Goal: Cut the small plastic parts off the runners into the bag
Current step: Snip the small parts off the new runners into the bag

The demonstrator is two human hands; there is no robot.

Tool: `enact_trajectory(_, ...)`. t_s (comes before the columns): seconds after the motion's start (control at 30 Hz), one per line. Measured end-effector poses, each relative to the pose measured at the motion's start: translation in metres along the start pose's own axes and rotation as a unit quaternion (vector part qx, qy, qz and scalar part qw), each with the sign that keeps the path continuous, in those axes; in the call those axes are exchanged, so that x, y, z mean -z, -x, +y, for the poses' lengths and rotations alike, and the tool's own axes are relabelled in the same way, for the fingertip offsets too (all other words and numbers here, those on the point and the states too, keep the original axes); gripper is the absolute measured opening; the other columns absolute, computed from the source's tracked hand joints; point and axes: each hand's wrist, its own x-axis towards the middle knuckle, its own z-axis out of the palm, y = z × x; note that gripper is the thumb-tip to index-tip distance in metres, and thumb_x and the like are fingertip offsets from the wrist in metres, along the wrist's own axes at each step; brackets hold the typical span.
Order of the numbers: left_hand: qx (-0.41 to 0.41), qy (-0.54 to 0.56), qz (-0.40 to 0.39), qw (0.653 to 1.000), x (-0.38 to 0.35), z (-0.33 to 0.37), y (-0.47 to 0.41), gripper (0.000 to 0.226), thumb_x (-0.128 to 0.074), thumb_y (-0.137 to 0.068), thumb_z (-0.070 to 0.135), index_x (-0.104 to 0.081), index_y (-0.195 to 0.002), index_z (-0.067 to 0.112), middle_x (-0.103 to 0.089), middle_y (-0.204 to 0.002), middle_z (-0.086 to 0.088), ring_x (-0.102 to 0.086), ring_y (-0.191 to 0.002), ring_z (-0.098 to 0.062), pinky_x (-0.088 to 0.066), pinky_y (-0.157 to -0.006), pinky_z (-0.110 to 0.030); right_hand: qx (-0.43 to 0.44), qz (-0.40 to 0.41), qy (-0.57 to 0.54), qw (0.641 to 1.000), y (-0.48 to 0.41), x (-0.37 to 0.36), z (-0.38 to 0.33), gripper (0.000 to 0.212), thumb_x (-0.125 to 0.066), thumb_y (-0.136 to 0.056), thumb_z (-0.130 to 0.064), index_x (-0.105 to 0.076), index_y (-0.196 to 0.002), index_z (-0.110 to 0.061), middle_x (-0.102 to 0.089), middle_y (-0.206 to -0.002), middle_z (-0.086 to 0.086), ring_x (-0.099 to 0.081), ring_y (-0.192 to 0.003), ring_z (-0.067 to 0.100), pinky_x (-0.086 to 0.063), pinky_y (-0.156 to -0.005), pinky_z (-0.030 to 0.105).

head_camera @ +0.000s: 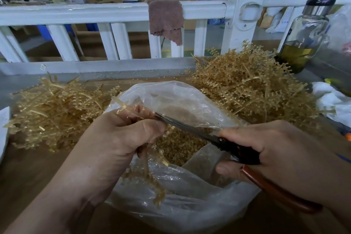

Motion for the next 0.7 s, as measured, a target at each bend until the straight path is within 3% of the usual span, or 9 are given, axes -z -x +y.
enact_trajectory(0.4, -0.012, -0.026, 0.008, 1.0, -0.0001, -0.0011, 0.0011, 0.016, -0.067, -0.066, 0.021, -0.069, -0.05, 0.024, -0.057, -0.048, 0.012, -0.054, -0.044, 0.003, -0.042, -0.044, -0.009, -0.005, -0.036, -0.018, 0.999, 0.0003, 0.0013, 0.0005, 0.063, -0.042, -0.08, -0.081, -0.065, -0.102, -0.028, -0.064, -0.08, -0.014, -0.061, -0.072, 0.004, -0.046, -0.064, 0.027)
enact_trajectory(0.57, -0.007, -0.03, 0.013, 0.999, 0.0008, -0.0028, 0.001, 0.014, -0.068, -0.065, 0.02, -0.068, -0.051, 0.022, -0.057, -0.048, 0.011, -0.054, -0.044, 0.002, -0.042, -0.044, -0.009, 0.0, -0.045, -0.023, 0.999, 0.0001, 0.0022, 0.0003, 0.052, -0.049, -0.081, -0.076, -0.064, -0.097, -0.029, -0.06, -0.078, -0.015, -0.059, -0.071, 0.003, -0.045, -0.062, 0.022)
enact_trajectory(0.7, -0.023, -0.054, 0.011, 0.998, 0.0021, -0.0035, 0.0021, 0.014, -0.068, -0.066, 0.022, -0.07, -0.053, 0.027, -0.059, -0.05, 0.013, -0.056, -0.046, 0.003, -0.042, -0.046, -0.008, -0.004, -0.045, -0.028, 0.999, 0.001, 0.0033, -0.0007, 0.054, -0.048, -0.08, -0.078, -0.064, -0.103, -0.031, -0.062, -0.082, -0.016, -0.06, -0.074, 0.003, -0.046, -0.066, 0.025)
